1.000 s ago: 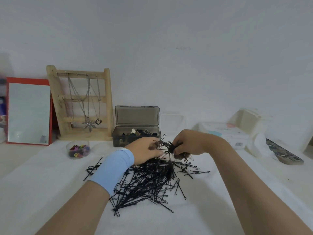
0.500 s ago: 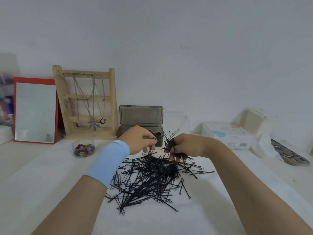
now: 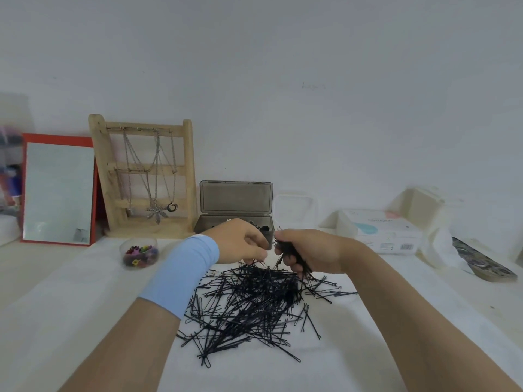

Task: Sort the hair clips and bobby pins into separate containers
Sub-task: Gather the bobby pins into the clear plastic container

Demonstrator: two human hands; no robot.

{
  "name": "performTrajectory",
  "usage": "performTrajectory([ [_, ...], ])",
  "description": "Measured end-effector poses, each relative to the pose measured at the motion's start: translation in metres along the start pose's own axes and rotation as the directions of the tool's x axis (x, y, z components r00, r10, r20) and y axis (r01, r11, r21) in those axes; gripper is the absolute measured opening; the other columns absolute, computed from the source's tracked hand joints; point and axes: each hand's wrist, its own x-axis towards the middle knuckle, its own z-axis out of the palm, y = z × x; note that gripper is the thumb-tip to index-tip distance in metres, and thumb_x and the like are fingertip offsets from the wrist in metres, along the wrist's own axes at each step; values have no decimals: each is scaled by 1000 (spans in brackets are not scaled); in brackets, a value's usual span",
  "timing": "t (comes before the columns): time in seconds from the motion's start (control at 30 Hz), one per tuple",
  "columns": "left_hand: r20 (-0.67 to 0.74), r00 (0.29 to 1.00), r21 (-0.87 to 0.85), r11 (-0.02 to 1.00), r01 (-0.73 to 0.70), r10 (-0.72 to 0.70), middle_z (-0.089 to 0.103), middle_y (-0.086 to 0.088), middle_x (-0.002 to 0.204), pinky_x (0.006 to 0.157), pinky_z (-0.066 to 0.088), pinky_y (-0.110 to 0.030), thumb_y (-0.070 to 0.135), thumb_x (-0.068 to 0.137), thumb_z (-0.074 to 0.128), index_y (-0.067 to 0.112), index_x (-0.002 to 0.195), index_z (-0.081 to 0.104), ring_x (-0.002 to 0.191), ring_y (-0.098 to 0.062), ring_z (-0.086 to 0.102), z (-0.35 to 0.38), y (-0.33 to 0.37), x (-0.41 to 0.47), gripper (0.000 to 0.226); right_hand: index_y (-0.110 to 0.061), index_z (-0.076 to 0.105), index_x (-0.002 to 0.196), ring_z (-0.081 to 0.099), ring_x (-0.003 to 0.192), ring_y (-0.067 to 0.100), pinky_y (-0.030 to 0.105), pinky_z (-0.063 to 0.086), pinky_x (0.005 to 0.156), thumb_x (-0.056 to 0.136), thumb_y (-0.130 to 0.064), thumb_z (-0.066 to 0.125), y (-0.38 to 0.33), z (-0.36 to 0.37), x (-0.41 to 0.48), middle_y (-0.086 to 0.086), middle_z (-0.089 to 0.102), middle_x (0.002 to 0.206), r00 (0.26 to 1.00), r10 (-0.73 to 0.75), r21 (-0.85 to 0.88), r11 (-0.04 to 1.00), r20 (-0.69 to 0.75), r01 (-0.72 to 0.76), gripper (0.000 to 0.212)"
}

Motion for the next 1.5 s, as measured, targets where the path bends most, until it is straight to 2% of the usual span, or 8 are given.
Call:
performTrajectory([
  [0.17,5,999,53,997,48,-49,75,16,83,88,52,-29,30,90,61,28,98,70,76,-6,71,-3,-1,-3,12,-8,54,91,48,64,19,29,45,57,104,-28,47,3,2,3,8,51,78,991,-102,-95,991,-83,94,25],
  [0.37,-385,917,-40,991,-128,102,63,21,109,84,41,-21,41,94,57,37,118,64,98,0,58,-6,8,-2,25,-5,55,100,61,65,21,27,45,54,105,-20,46,-1,8,3,10,68,78,983,-181,-59,982,-41,179,18],
  [0.57,-302,934,-69,973,-221,191,73,11,90,71,47,-11,31,85,74,33,92,77,81,-2,67,0,18,0,9,-6,58,83,56,65,26,32,46,67,106,-21,42,-5,19,-1,7,64,63,974,-221,-203,952,54,228,32],
  [0.73,-311,932,-155,958,-242,185,74,9,80,63,46,-10,17,85,73,31,106,72,61,-2,60,2,19,-1,26,1,59,115,56,72,30,36,47,68,107,-21,39,-6,17,0,12,66,70,972,-212,-217,949,102,230,30],
  [0.83,-318,935,-191,955,-225,156,72,-6,66,61,51,-19,19,86,72,26,93,75,52,-13,62,2,21,-3,10,3,56,119,60,70,25,31,48,64,107,-17,38,-5,16,2,12,63,75,960,-259,-105,957,107,270,29],
  [1.03,-416,902,-247,939,-239,120,68,13,72,51,42,-4,19,86,72,23,84,72,54,7,56,0,19,-3,5,-6,54,99,54,65,20,25,40,54,106,-15,41,-2,15,4,15,61,94,937,-336,204,928,98,311,17],
  [1.17,-444,889,-177,961,-214,116,70,14,72,60,41,-7,29,86,72,31,79,70,63,3,58,0,16,-2,7,-7,56,106,43,60,15,24,35,55,106,-13,38,-2,13,2,6,52,76,927,-351,257,915,131,310,19],
  [1.5,-505,859,-176,963,-205,91,73,6,75,72,52,-23,35,79,79,34,73,74,75,-11,67,-1,8,2,8,-10,53,103,18,67,16,28,20,59,93,-70,33,-6,11,0,0,34,76,916,-252,450,889,313,91,64],
])
